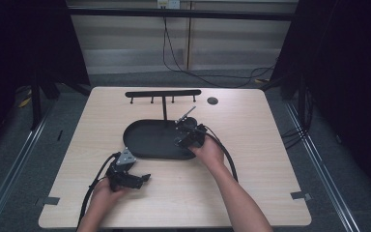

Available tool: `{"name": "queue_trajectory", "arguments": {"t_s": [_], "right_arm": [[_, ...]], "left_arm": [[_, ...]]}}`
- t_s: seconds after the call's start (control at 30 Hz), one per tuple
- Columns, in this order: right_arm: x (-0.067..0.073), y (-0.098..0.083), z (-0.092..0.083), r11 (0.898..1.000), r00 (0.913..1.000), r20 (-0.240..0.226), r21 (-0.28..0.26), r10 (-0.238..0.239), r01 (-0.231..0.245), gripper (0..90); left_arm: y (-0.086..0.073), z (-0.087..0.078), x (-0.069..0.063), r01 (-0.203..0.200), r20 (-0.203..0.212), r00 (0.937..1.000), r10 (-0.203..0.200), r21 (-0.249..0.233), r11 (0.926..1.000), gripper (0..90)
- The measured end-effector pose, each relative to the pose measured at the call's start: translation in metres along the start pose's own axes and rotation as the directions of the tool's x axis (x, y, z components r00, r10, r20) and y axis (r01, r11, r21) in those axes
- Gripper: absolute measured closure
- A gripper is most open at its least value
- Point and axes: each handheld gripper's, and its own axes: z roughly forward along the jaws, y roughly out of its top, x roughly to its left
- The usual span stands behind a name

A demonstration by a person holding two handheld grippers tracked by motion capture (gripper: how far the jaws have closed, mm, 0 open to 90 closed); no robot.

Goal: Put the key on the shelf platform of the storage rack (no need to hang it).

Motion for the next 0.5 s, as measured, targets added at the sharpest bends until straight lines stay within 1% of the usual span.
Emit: {"name": "queue_trajectory", "arguments": {"t_s": [0.13,0.2,0.27,0.3,0.4,0.43,0.5], "right_arm": [[0.0017,0.0005,-0.0026,1.000,0.9998,-0.006,0.020,-0.019,0.019,37.0],[0.0018,0.0003,-0.0028,0.999,0.9992,-0.030,0.030,-0.026,0.027,33.6],[0.0030,0.0001,-0.0039,0.998,0.9987,-0.032,0.039,-0.040,0.041,31.6],[0.0032,0.0001,-0.0043,0.998,0.9984,-0.041,0.044,-0.038,0.040,30.0],[0.0038,-0.0002,-0.0067,0.998,0.9981,-0.040,0.049,-0.047,0.049,28.2],[0.0043,-0.0004,-0.0077,0.998,0.9982,-0.043,0.045,-0.041,0.043,27.6],[0.0040,-0.0004,-0.0096,0.998,0.9978,-0.049,0.049,-0.045,0.047,26.4]], "left_arm": [[0.0000,0.0000,0.0000,0.000,0.000,1.0000,0.000,0.000,1.0000,14.2],[0.0000,0.0000,0.0000,0.000,-0.001,1.0000,0.000,0.000,1.0000,14.2],[0.0000,0.0000,-0.0001,0.000,-0.001,1.0000,0.000,-0.001,1.0000,14.2],[0.0000,0.0000,-0.0001,0.000,-0.001,1.0000,0.000,-0.001,1.0000,14.2],[0.0000,-0.0001,0.0001,0.000,0.002,1.0000,0.000,0.001,1.0000,14.2],[0.0000,-0.0001,0.0001,0.000,0.002,1.0000,0.000,0.001,1.0000,14.2],[0.0000,-0.0001,0.0001,0.000,0.002,1.0000,0.000,0.001,1.0000,14.2]]}}
